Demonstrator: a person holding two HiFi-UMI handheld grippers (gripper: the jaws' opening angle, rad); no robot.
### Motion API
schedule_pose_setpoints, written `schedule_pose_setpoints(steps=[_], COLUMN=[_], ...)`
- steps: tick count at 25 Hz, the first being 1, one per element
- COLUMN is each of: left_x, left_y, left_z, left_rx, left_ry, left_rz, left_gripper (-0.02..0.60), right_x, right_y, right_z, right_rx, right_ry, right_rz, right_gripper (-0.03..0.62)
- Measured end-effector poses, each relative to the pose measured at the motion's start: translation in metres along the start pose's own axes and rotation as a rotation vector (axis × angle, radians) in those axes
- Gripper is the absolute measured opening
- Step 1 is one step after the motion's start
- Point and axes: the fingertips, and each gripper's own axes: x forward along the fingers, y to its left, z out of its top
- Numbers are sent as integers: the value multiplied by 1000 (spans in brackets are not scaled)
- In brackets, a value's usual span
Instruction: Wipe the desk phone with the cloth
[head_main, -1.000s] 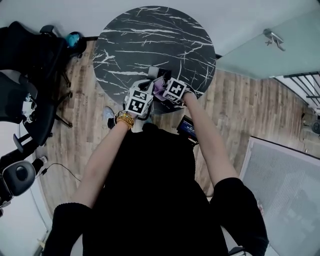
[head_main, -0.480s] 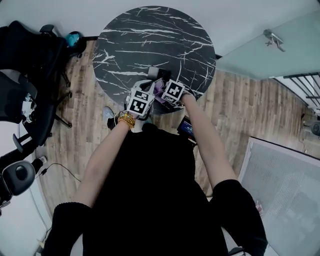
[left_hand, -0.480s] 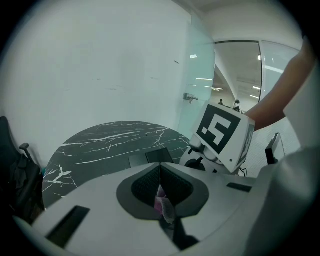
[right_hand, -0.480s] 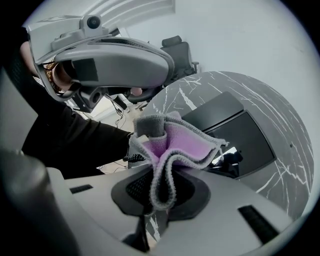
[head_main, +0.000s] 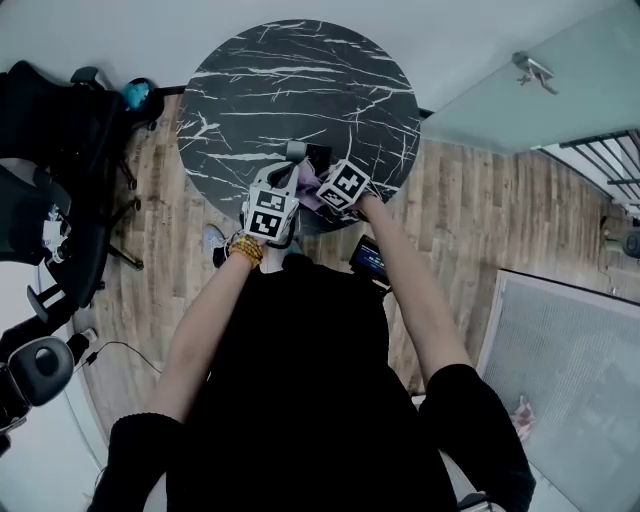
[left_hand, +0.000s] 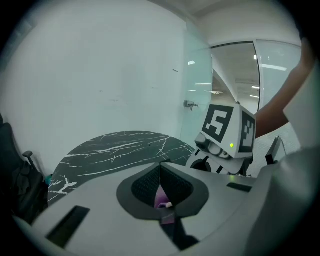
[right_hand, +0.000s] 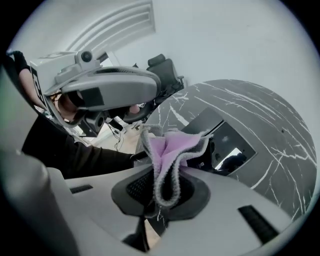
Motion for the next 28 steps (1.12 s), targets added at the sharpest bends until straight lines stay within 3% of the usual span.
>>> schedule_pose_setpoints(steps=[6, 13, 18, 23, 28], left_x=[-10, -27, -49, -72, -88], left_y=[0, 9, 9, 5, 4], left_z=[26, 59, 100, 137, 157], left_rx=[10, -5, 19, 28, 51], left_ry=[-98, -181, -298, -398, -474], left_rz=[21, 67, 95, 112, 136], left_gripper=[12, 12, 12, 12, 12], right_x=[-24, -79, -126, -171, -201], right_y=[0, -3, 4, 20, 37], right_z=[31, 88, 120, 142, 149], right_rx=[32, 64, 81, 56, 48], right_ry=[-99, -398, -596, -783, -940], right_rz=[-84, -303, -439, -613, -722], right_gripper=[55, 55, 55, 55, 55])
